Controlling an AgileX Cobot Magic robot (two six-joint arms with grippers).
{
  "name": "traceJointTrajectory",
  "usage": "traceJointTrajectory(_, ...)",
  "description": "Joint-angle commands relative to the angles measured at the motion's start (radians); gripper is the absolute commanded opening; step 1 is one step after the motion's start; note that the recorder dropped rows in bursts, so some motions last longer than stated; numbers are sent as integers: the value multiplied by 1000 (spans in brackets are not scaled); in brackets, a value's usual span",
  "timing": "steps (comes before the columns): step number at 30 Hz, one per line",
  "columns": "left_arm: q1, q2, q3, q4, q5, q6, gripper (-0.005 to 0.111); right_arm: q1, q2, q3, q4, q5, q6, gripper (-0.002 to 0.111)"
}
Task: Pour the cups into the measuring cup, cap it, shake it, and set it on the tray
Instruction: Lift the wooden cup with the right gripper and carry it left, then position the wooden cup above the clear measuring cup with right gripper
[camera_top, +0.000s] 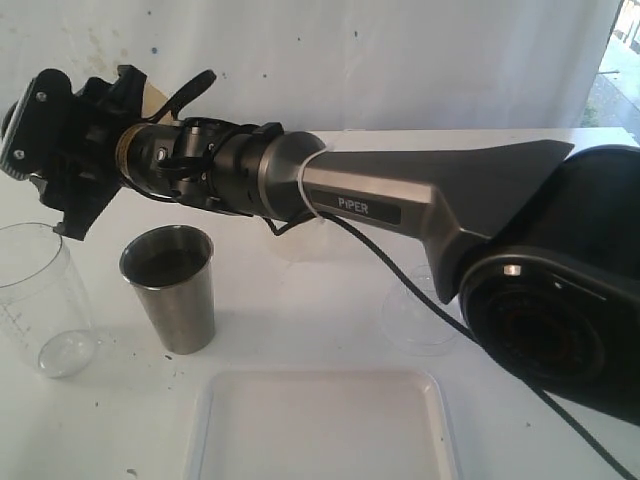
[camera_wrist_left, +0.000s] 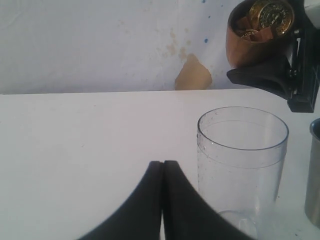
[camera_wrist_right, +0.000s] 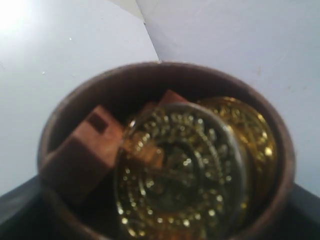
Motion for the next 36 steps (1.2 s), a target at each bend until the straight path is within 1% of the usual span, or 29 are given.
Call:
traceJointTrajectory(1,-1,-5,4,-9,-13,-2,0,2,-9,-8,-3,-20,-87,0)
traceJointTrajectory(6,-1,-5,4,-9,-13,-2,0,11,-9,-8,-3,-20,-87,0)
traceJointTrajectory(11,-1,-5,4,-9,-13,-2,0,22,-8,-8,-3,-57,-88,0)
traceJointTrajectory(26,-1,-5,4,-9,-13,-2,0,22,1,-12,-3,-52,-321,0)
traceJointTrajectory(29,-1,-5,4,-9,-13,-2,0,22,1,-12,-3,-38,-393,0)
traceJointTrajectory(30,-1,-5,4,-9,-13,-2,0,22,1,-12,-3,-36,-445,0)
traceJointTrajectory(35,-1,-5,4,-9,-13,-2,0,23,1,-12,-3,-47,-471,0)
traceJointTrajectory(36,-1,-5,4,-9,-13,-2,0,26,1,-12,-3,-58,-503,0)
